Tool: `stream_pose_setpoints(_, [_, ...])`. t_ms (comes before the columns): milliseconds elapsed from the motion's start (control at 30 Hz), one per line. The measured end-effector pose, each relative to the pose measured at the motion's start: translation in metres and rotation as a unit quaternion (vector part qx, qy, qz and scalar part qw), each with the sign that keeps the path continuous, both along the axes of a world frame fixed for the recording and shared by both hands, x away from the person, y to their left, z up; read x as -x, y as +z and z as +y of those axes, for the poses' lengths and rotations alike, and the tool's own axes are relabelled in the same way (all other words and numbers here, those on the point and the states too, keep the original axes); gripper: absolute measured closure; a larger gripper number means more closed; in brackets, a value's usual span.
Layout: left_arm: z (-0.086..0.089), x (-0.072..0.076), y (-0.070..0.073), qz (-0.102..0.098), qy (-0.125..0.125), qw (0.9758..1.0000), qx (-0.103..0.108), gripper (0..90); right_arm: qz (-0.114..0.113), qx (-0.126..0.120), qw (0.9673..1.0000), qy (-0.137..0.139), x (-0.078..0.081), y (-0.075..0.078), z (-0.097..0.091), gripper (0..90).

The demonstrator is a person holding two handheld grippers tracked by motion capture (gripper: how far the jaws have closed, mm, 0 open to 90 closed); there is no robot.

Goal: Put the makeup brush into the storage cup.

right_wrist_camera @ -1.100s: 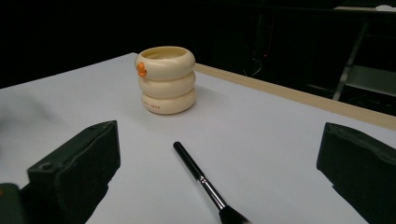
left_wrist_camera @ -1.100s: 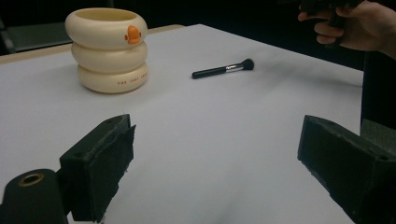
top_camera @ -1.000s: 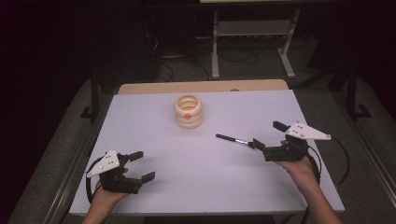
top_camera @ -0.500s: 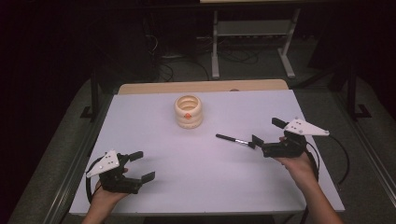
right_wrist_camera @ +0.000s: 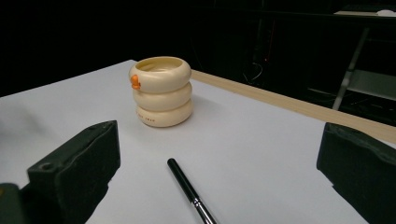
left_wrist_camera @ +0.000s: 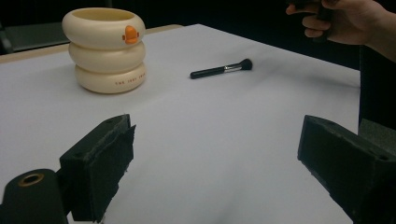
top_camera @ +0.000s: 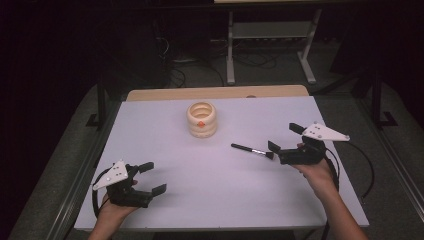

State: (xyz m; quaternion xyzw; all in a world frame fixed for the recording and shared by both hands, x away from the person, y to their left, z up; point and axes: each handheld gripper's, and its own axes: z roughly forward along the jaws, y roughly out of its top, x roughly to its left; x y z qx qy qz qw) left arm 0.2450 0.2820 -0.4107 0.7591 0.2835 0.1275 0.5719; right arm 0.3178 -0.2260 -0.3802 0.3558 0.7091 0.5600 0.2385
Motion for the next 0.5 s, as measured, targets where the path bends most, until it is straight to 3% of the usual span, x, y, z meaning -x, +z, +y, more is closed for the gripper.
stream_pose_setpoints(500, [-0.001,0.000,0.000,0.001,-0.002,1.0000,0.001,9.9,0.003,-0.007,1.0000,0.000,-0.013,0.004,0.005,0.0])
